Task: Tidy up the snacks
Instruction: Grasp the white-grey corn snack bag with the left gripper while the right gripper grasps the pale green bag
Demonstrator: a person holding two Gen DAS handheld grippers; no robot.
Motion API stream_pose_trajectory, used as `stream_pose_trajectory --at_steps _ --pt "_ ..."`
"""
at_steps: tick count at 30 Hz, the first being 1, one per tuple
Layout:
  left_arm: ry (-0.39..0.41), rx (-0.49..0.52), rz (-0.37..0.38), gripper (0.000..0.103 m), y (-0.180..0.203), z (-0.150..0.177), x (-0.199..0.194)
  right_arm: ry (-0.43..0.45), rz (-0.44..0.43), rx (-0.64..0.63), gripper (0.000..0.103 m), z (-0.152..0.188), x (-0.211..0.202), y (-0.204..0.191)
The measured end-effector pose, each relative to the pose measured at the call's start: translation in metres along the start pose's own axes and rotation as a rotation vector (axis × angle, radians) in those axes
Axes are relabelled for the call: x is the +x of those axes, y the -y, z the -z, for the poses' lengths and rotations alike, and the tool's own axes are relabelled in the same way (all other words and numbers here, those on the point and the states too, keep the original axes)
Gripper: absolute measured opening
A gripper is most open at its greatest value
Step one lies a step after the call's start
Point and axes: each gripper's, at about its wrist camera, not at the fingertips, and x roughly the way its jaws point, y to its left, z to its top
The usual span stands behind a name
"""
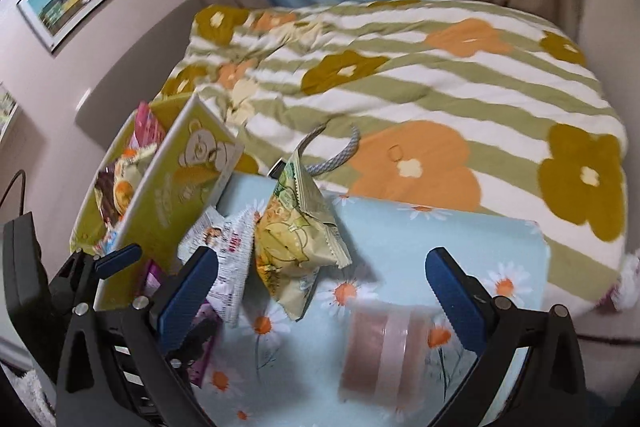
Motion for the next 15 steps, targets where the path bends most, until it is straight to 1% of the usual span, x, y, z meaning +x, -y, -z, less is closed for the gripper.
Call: stream_pose_trajectory --at_steps 5,8,15 --pt "-0.029 0.009 -0.062 0.103 0.005 -0.001 0.027 -0.063 -0.058 -0.056 0.103 -0.002 0.035 0.004" --pt "-0.043 0.011 -0.066 0.103 0.003 -0.005 0.037 -0.086 -0.083 -0.078 0.103 -0.004 0.049 0.003" --pt "-0.053 0.019 -0.083 0.091 -0.002 -0.011 0.047 -0.143 -0.151 -0.133 0.103 -0.007 0.078 -0.002"
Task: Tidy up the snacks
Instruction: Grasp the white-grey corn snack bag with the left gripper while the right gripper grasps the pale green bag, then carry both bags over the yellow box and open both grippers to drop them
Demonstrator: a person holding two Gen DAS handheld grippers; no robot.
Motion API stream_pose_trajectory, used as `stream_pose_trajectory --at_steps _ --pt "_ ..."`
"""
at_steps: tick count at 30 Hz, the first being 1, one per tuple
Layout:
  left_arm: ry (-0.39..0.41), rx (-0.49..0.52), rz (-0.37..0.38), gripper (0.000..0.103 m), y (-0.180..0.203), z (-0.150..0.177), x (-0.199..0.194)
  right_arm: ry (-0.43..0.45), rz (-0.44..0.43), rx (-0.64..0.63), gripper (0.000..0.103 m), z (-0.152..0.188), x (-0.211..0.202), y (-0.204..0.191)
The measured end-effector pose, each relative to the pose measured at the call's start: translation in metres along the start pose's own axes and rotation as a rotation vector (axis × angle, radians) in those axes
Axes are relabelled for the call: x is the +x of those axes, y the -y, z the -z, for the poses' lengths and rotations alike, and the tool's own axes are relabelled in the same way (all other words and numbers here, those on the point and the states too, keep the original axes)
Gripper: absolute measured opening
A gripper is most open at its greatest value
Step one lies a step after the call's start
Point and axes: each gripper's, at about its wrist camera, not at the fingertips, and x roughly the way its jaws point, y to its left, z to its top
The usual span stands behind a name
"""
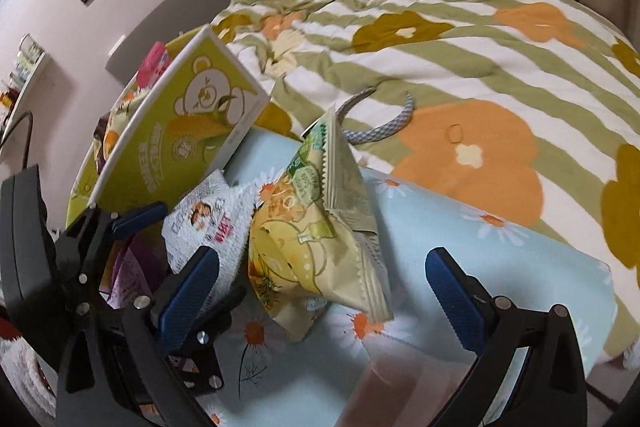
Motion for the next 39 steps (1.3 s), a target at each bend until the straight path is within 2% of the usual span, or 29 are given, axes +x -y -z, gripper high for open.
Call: stream_pose_trajectory --at_steps 3,7,12,19,25,26,27,29,30,34,39 --pt "0.0 -0.008 0.004 0.087 -0.002 0.0 0.0 -0.021 -0.017 -0.008 0.101 -0.002 0.009 0.0" --pt "-0.004 -0.009 -0.008 0.077 -0.004 -0.001 0.001 -0.043 -0.037 -0.008 0.096 -0.003 0.018 0.001" --pt "-0.016 -0.021 -0.005 0.072 -0.009 -0.001 -0.001 -0.071 -0.049 -0.016 0.086 -0.002 0.026 -0.001" --pt "-0.013 -0.041 0.011 0.07 -0.011 -0.002 -0.01 -0.08 -0.057 -0.013 0.082 -0.002 0.035 -0.001" --pt "-0.01 -0.047 0.014 0.07 -0.013 -0.002 -0.012 -0.084 -0.071 0.002 0.072 -0.004 0.042 -0.002" --pt "-0.01 -0.049 0.014 0.07 -0.013 -0.002 -0.012 -0.084 -0.069 0.001 0.07 -0.004 0.042 -0.002" --pt "-0.011 -0.05 0.012 0.07 -0.013 -0.002 -0.013 -0.083 -0.067 0.002 0.062 -0.003 0.042 -0.003" --pt "-0.008 -0.053 0.013 0.07 -0.014 -0.001 -0.015 -0.082 -0.064 0.003 0.061 0.0 0.04 -0.004" --pt "-0.006 -0.055 0.014 0.07 -0.014 -0.001 -0.017 -0.078 -0.064 0.008 0.053 0.002 0.039 -0.003" --pt "0.012 -0.056 0.023 0.07 -0.014 -0.003 -0.026 -0.053 -0.068 0.03 0.052 0.008 0.026 -0.001" --pt "0.066 -0.062 0.047 0.07 -0.014 -0.01 -0.052 0.0 -0.023 0.052 0.052 0.012 -0.007 -0.001"
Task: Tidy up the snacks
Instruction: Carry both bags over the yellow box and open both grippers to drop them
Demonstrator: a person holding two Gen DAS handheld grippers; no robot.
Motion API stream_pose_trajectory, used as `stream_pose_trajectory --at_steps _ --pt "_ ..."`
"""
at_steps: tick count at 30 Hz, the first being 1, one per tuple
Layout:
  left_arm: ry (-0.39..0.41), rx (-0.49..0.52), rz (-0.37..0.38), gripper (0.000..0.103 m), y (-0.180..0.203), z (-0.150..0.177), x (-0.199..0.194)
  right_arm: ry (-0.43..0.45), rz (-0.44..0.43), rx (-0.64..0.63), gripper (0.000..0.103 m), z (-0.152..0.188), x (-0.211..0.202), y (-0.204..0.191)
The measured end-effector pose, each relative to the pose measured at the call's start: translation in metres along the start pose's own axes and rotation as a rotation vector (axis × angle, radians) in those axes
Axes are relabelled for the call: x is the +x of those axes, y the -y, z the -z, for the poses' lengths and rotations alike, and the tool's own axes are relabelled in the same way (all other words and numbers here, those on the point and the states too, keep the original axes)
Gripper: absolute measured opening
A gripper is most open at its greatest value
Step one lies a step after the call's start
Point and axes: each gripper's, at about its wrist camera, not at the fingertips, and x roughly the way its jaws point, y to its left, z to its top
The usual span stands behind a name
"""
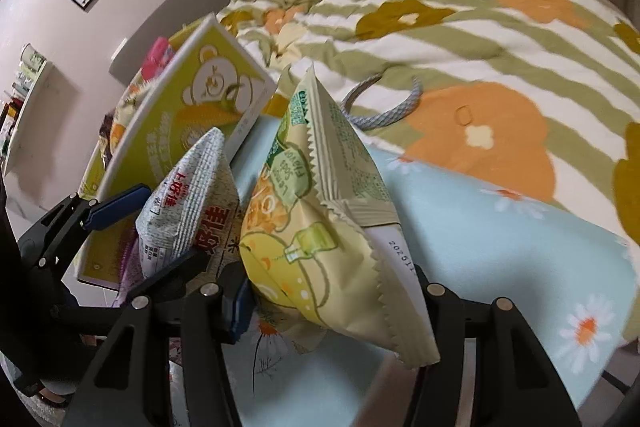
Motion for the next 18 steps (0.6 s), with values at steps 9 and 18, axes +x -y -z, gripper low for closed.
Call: stream_pose_trajectory --at_steps 9,18 --pt "0.148 -0.049 0.051 0.07 -0.026 -0.027 -0.072 0.11 0.079 0.001 0.052 -0.006 -0.077 -0.022" --pt "0.263 -0.076 0.047 0.07 -0.102 -0.026 -0.124 0.244 0.105 -0.005 0.052 -0.019 -0.123 -0.084"
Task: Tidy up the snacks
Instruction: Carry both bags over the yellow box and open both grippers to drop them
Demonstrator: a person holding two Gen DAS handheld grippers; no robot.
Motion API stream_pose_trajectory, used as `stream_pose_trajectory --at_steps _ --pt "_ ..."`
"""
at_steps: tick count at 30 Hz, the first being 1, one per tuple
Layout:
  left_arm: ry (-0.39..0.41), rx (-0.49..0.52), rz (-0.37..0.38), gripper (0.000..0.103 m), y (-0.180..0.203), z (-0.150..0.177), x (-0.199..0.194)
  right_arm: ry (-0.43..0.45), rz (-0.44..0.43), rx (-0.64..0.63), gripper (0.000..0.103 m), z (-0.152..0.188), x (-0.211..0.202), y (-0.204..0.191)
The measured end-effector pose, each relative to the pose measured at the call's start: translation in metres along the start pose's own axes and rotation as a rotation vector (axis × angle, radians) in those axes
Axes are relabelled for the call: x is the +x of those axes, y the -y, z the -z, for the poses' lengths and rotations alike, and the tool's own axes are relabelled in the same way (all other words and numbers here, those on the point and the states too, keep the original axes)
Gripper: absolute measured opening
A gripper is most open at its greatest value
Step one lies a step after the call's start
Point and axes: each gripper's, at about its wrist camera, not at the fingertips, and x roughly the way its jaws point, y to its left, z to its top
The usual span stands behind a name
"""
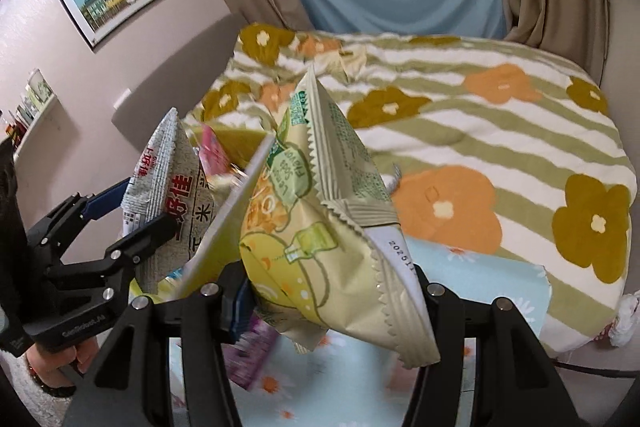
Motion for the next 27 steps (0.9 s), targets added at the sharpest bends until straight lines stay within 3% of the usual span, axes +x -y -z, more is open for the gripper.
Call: stream_pose_trajectory --at_steps 9,18,20,21,22,27 --pt "-0.022 -0.038 -0.045 0.07 -0.101 0.025 -0.019 0.056 -0.04 0.026 0.052 -0.009 0.015 -0.097" --pt "-0.132 -0.029 -0.029 0.071 -0.169 0.069 0.011 0.022 -0.057 0.057 0.052 0.001 0.064 -0.17" --pt "-0.146 -0.023 -0.003 0.076 -0.174 0.078 0.019 0.017 -0.046 0.072 0.052 0.006 0.072 -0.178" --pt "-0.153 -0.019 0.022 0.095 -0.175 0.081 0.023 0.016 -0.035 0.083 0.052 0.009 0.076 -0.181" --pt "-0.156 -0.011 0.039 0.103 -0.175 0.084 0.026 0.015 -0.025 0.092 0.052 0.012 0.079 -0.182" --pt "-0.128 0.003 0.073 0.103 -0.182 0.092 0.016 0.01 0.037 0.145 0.052 0.023 0.088 -0.188"
